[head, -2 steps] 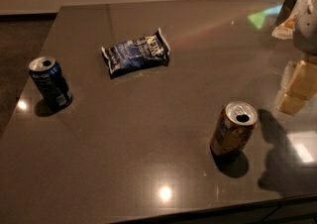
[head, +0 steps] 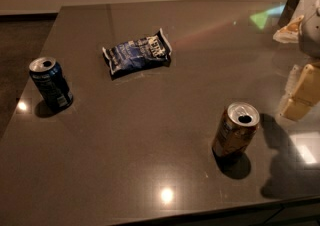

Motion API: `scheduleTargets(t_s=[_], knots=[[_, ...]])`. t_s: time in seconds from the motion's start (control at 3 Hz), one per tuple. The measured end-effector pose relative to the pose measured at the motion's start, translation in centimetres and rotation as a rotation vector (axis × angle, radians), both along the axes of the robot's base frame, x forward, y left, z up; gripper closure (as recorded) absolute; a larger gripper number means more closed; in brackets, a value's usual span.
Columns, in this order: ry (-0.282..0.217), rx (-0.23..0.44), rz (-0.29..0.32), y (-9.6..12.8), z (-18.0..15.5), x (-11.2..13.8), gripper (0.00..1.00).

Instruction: Move orange can near blue chip bag

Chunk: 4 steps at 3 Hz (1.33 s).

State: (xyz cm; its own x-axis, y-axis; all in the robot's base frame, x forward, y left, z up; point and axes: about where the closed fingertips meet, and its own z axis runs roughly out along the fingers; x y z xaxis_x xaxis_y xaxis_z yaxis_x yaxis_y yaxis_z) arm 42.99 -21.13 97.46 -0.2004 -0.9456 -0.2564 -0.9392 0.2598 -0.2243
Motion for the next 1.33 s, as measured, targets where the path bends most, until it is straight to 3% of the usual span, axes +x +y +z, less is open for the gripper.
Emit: scheduleTargets(t_s=[0.67, 1.33], knots=[[0.046, 0.174, 0.141, 3.3, -2.8, -3.2, 0.00], [0.036, 0.273, 0.207, 5.4, -5.5, -3.8, 0.00]])
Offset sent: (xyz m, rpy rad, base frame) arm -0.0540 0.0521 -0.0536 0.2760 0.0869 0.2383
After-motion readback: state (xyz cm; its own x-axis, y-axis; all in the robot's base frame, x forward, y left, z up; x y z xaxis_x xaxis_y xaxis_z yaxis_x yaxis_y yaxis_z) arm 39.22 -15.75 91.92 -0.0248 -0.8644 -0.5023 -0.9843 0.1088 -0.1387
